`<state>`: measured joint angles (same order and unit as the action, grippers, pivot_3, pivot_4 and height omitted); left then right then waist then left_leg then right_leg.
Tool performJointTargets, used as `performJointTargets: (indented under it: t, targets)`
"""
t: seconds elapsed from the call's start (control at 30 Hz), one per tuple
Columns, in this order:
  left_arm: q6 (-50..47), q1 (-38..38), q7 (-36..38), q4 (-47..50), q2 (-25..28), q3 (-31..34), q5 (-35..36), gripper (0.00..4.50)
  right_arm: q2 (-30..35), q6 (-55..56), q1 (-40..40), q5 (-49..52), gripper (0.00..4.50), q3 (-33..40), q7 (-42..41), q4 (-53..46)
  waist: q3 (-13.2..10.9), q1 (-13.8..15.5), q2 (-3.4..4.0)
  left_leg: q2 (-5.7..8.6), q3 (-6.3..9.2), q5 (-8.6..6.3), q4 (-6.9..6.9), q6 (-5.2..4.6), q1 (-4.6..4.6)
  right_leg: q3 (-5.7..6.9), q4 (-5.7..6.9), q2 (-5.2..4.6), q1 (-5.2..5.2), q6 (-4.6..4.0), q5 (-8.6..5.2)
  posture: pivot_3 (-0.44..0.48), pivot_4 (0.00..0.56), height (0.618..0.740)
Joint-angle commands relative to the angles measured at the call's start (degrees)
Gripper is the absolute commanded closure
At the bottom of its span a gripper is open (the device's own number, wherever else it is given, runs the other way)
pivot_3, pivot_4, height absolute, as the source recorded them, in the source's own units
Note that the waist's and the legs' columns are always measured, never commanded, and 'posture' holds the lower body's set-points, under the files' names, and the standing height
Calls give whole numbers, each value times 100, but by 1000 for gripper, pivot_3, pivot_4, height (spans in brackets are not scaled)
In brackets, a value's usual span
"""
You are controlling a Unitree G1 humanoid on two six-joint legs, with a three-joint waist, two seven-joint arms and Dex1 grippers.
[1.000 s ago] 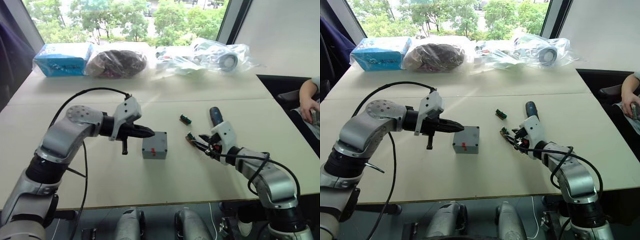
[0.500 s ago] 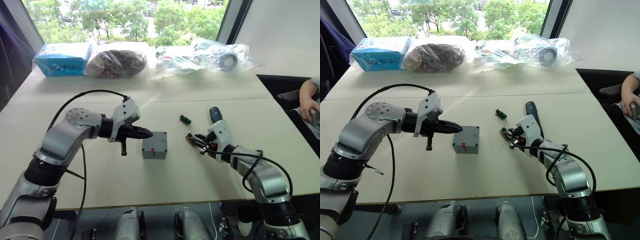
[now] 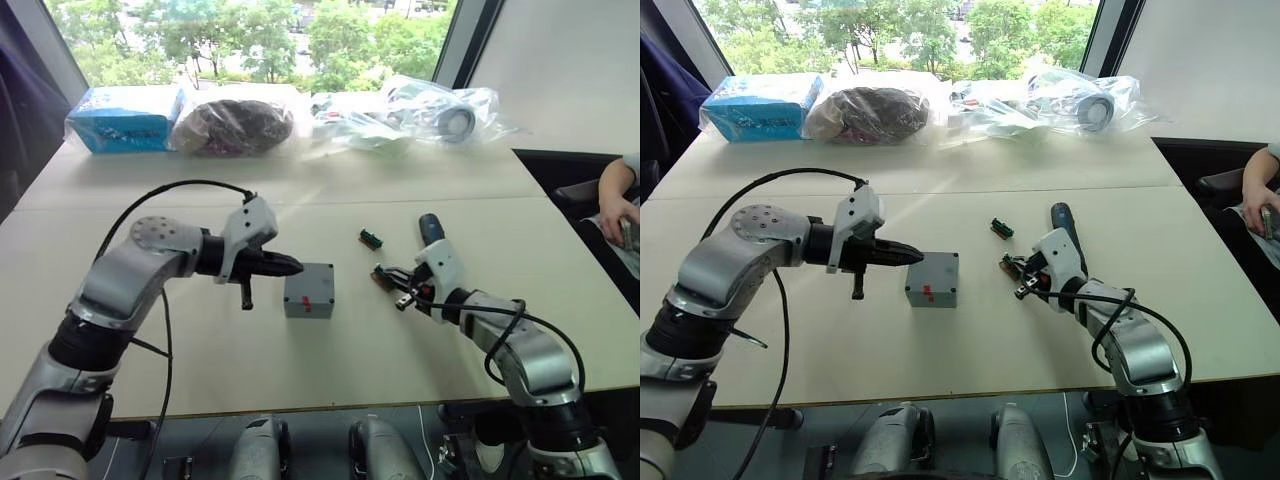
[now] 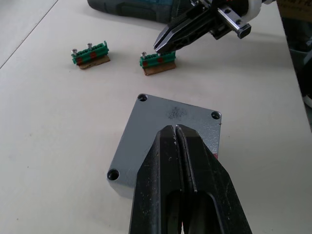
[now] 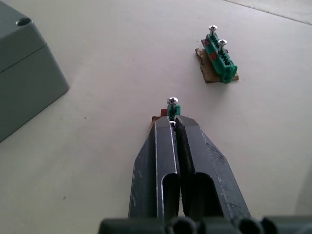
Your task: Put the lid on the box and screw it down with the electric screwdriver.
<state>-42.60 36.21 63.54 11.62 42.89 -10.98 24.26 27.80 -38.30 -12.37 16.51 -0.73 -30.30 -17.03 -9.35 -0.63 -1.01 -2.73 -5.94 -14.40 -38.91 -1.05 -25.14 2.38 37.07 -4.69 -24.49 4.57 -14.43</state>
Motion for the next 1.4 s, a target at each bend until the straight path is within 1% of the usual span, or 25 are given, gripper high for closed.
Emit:
performJointTargets:
  t: [0.03, 0.13, 0.23, 0.37, 0.43, 0.7, 1.4]
  targets:
    - [141, -8, 60, -90, 133, 279, 42, 4500, 94, 47, -159, 136, 4426, 237, -29, -501, 0, 0, 0, 0, 0, 0, 0, 0, 0, 0, 0, 0, 0, 0, 0, 0, 150, 740]
    - [110, -144, 178, -170, 323, 431, 130, 4500, 83, -45, -326, 227, 4426, 151, -47, -830, 0, -3, 0, -1, 0, 0, 0, 0, 0, 0, 0, 0, 0, 0, 0, 0, 150, 740]
    - [-26, -377, 301, -74, 556, 612, 272, 4500, -174, -209, -613, 481, 4426, 17, -52, -1060, -2, -29, 2, -5, -2, 0, 3, 0, 0, 0, 0, 1, -4, 0, 0, 0, 150, 740]
    - [-249, -701, 236, 184, 756, 834, 448, 4500, -454, -142, -874, 413, 4426, -385, -57, -856, -3, -14, 3, -9, 0, 0, 7, 0, 0, 1, 2, 3, -7, -1, 0, 0, 150, 740]
    - [-296, -781, 163, 256, 776, 887, 470, 4500, -502, -32, -912, 325, 4426, -535, -92, -693, -4, 31, 4, -6, 1, 0, 6, 0, -2, 1, 1, -1, -7, -2, -1, 0, 150, 740]
    - [-392, -903, -64, 445, 751, 944, 529, 4500, -560, 171, -867, 221, 4426, -856, -195, -466, -4, -6, 5, 0, 0, 0, -4, 0, -11, 2, -1, -9, -8, -6, 2, 0, 150, 740]
    - [-324, -823, -191, 446, 688, 822, 514, 4500, -675, 401, -797, 16, 4426, -1022, -171, -122, -5, -7, 5, -2, -1, 0, -1, 0, -11, 2, -1, -4, -10, -5, 2, 0, 150, 740]
